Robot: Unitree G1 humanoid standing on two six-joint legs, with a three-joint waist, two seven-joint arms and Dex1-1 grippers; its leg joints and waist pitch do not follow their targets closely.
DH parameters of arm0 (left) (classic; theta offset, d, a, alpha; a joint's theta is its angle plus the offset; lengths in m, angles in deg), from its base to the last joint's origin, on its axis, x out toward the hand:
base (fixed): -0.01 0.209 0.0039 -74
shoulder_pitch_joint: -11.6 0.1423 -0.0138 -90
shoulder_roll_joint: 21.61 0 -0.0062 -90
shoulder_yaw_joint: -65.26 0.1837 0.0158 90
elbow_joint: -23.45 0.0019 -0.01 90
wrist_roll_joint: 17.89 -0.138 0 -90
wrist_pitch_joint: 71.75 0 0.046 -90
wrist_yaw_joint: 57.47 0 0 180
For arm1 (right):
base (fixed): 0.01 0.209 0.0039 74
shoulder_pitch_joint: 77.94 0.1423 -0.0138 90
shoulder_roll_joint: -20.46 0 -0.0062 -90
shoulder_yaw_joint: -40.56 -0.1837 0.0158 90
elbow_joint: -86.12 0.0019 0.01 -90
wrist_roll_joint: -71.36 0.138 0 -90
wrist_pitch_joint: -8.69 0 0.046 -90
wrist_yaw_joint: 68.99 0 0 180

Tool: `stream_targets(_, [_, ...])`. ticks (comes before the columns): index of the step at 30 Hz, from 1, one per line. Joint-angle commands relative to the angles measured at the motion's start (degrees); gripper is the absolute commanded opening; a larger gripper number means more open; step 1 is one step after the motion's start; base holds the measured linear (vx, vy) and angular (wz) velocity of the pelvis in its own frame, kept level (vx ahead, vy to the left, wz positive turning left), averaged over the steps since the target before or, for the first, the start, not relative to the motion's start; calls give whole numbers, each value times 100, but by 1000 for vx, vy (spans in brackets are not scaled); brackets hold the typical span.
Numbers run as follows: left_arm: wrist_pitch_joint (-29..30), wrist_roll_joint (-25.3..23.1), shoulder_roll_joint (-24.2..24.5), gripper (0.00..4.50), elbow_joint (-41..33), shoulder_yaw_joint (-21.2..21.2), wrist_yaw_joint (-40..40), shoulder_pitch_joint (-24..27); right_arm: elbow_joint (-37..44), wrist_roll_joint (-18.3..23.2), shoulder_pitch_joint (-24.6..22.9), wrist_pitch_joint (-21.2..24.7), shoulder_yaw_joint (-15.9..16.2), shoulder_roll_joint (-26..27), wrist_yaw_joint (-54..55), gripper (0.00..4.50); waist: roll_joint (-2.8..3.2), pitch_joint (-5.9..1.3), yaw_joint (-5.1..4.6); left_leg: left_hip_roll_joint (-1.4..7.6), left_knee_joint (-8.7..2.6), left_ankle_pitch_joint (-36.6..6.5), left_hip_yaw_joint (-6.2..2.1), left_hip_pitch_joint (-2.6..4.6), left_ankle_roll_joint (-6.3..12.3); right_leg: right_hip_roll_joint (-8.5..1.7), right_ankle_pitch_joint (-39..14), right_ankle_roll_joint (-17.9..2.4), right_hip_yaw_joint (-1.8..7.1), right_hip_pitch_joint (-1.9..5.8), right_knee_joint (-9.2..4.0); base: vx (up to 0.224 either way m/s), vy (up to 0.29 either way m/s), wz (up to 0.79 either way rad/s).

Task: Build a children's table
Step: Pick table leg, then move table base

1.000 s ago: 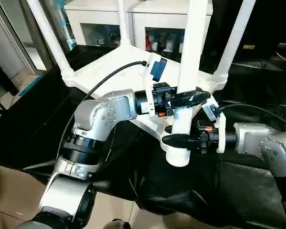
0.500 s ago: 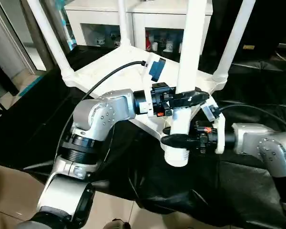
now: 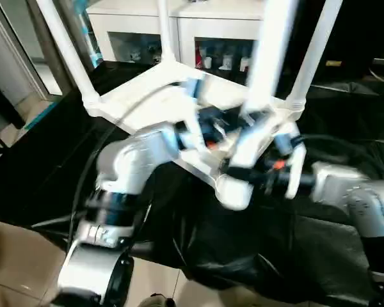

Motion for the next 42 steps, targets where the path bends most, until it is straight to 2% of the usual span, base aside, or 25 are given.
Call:
stream_targets(1, [-226, 95, 47, 306, -20, -236, -92, 27, -14, -43, 12, -164, -112, 35, 149, 193, -208, -509, -17, 252, -348, -565, -142, 148, 425, -300, -1123, -1274, 213, 286, -423, 0, 0, 0])
stream_targets(3, [-358, 36, 134, 306, 38, -346, -96, 62, -99, -224, 24, -327, -181, 71, 362, 193, -207, -501, -23, 255, -354, -578, -140, 159, 417, -294, -1208, -1232, 213, 273, -429, 0, 0, 0])
stream_targets(5, [-570, -344, 439, 306, 134, -126, 44, 113, -264, -568, 40, -604, -218, 86, 730, 193, -263, -484, -38, 256, -369, -574, -140, 153, 391, -289, -1308, -1160, 216, 254, -436, 0, 0, 0])
stream_targets(6, [-1169, -1296, 1026, 306, 260, 755, 594, 210, -416, -886, 42, -888, -229, 89, 1044, 193, -231, -472, -44, 259, -395, -659, -161, 181, 312, -293, -1577, -983, 220, 220, -472, 0, 0, 0])
stream_targets(7, [-1230, -1390, 1082, 306, 281, 846, 649, 216, -428, -906, 43, -904, -231, 91, 1068, 193, -257, -462, -64, 265, -414, -698, -167, 183, 313, -280, -1699, -865, 229, 206, -510, 0, 0, 0])
stream_targets(8, [-1674, -2015, 1458, 306, 433, 1450, 1020, 242, -498, -1027, 43, -1006, -244, 97, 1206, 193, -278, -451, -101, 269, -434, -768, -158, 195, 218, -285, -1755, -801, 233, 205, -498, 0, 0, 0])
stream_targets(9, [-2141, -2584, 1792, 306, 609, 1993, 1353, 240, -537, -1105, 35, -1085, -252, 92, 1282, 193, -263, -442, -94, 267, -452, -824, -190, 189, 207, -278, -1868, -687, 239, 191, -522, 0, 0, 0])
stream_targets(10, [-2435, -2840, 1946, 306, 857, 2224, 1599, 170, -524, -1128, 4, -1180, -253, 82, 1259, 193, -237, -452, -150, 285, -461, -901, -169, 221, 105, -273, -1749, -673, 252, 183, -479, 0, 0, 0])
stream_targets(11, [-2435, -2840, 1946, 306, 857, 2224, 1599, 170, -524, -1128, 4, -1180, -253, 82, 1259, 193, -244, -448, -145, 271, -461, -897, -172, 226, 83, -278, -1694, -678, 250, 180, -497, 0, 0, 0])
stream_targets(12, [-2740, -3015, 2036, 306, 1182, 2354, 1834, 56, -474, -1144, -54, -1241, -246, 49, 1235, 193, -243, -455, -167, 278, -460, -847, -148, 228, 30, -291, -1259, -909, 266, 202, -448, 0, 0, 0])
stream_targets(14, [-2850, -3106, 2065, 342, 1462, 2422, 1992, -79, -420, -1150, -112, -1218, -253, 17, 1245, 193, -257, -462, -182, 277, -453, -707, -143, 201, 88, -306, -817, -1142, 264, 239, -384, 0, 0, 0])
stream_targets(15, [-3009, -3358, 2207, 342, 1763, 2699, 2242, -223, -348, -1144, -178, -1183, -266, -18, 1247, 193, -263, -453, -195, 279, -450, -680, -135, 209, 148, -300, -650, -1241, 264, 231, -378, 0, 0, 0])
stream_targets(17, [-3208, -3588, 2291, 362, 1997, 2893, 2312, -314, -310, -1170, -219, -1189, -252, -44, 1252, 193, -296, -437, -216, 268, -453, -766, -129, 206, 220, -304, -676, -1291, 270, 241, -394, 0, 0, 0])
stream_targets(19, [-3901, -4211, 2381, 377, 2681, 3278, 2135, -559, -255, -1223, -293, -1233, -234, -62, 1260, 193, -330, -405, -250, 262, -455, -870, -127, 187, 230, -318, -853, -1290, 273, 255, -423, 0, 0, 0])
stream_targets(21, [-4259, -4521, 2338, 389, 3207, 3453, 1965, -744, -218, -1221, -331, -1224, -252, -60, 1258, 193, -346, -383, -275, 249, -455, -965, -131, 180, 214, -318, -1086, -1184, 281, 262, -459, 0, 0, 0])
stream_targets(22, [-4398, -4620, 2299, 389, 3437, 3501, 1914, -822, -202, -1219, -350, -1221, -261, -60, 1253, 193, -341, -392, -290, 267, -464, -996, -143, 189, 177, -337, -1136, -1221, 274, 272, -446, 0, 0, 0])
stream_targets(23, [-4680, -4858, 2156, 389, 4027, 3581, 1643, -1006, -189, -1218, -378, -1227, -270, -74, 1247, 193, -341, -375, -315, 259, -458, -1045, -132, 191, 188, -319, -1193, -1235, 273, 249, -468, 0, 0, 0])
stream_targets(24, [-4693, -4870, 2149, 389, 4056, 3585, 1629, -1014, -188, -1218, -380, -1227, -270, -75, 1247, 193, -341, -396, -314, 271, -454, -1039, -144, 200, 183, -337, -1129, -1274, 272, 270, -450, 0, 0, 0])
stream_targets(26, [-4955, -5057, 1955, 389, 4621, 3656, 1224, -1165, -121, -1199, -415, -1190, -274, -82, 1272, 193, -347, -394, -328, 278, -454, -977, -144, 187, 234, -332, -940, -1360, 269, 272, -437, 0, 0, 0])
stream_targets(31, [-5162, -5232, 1672, 389, 5235, 3703, 908, -1270, -31, -1204, -468, -1147, -259, -62, 1295, 193, -370, -396, -314, 278, -434, -819, -129, 188, 437, -336, -624, -1547, 266, 279, -420, 0, 0, 0])
stream_targets(32, [-5180, -5268, 1625, 389, 5374, 3709, 961, -1286, -15, -1210, -479, -1142, -246, -56, 1286, 193, -355, -394, -315, 279, -435, -834, -130, 188, 459, -339, -662, -1564, 263, 280, -428, 0, 0, 0])
stream_targets(34, [-5255, -5334, 1565, 389, 5579, 3705, 1017, -1323, -1, -1219, -488, -1142, -231, -56, 1271, 193, -368, -377, -313, 285, -446, -944, -129, 200, 435, -342, -833, -1559, 262, 272, -455, 0, 0, 0])
stream_targets(36, [-5356, -5425, 1532, 355, 5781, 3706, 1077, -1379, -10, -1225, -486, -1154, -222, -63, 1259, 193, -356, -381, -305, 291, -453, -1061, -139, 213, 360, -349, -1048, -1517, 260, 273, -471, 0, 0, 0])
stream_targets(38, [-5391, -5485, 1566, 351, 5891, 3754, 1380, -1414, -44, -1242, -476, -1189, -204, -74, 1237, 193, -360, -376, -305, 294, -464, -1141, -141, 220, 310, -353, -1171, -1489, 262, 265, -490, 0, 0, 0])
stream_targets(42, [-5095, -5362, 1635, 311, 5923, 3692, 2192, -1478, -144, -1311, -428, -1283, -151, -88, 1174, 193, -357, -398, -307, 291, -467, -1002, -140, 211, 304, -368, -947, -1575, 265, 282, -461, 0, 0, 0])
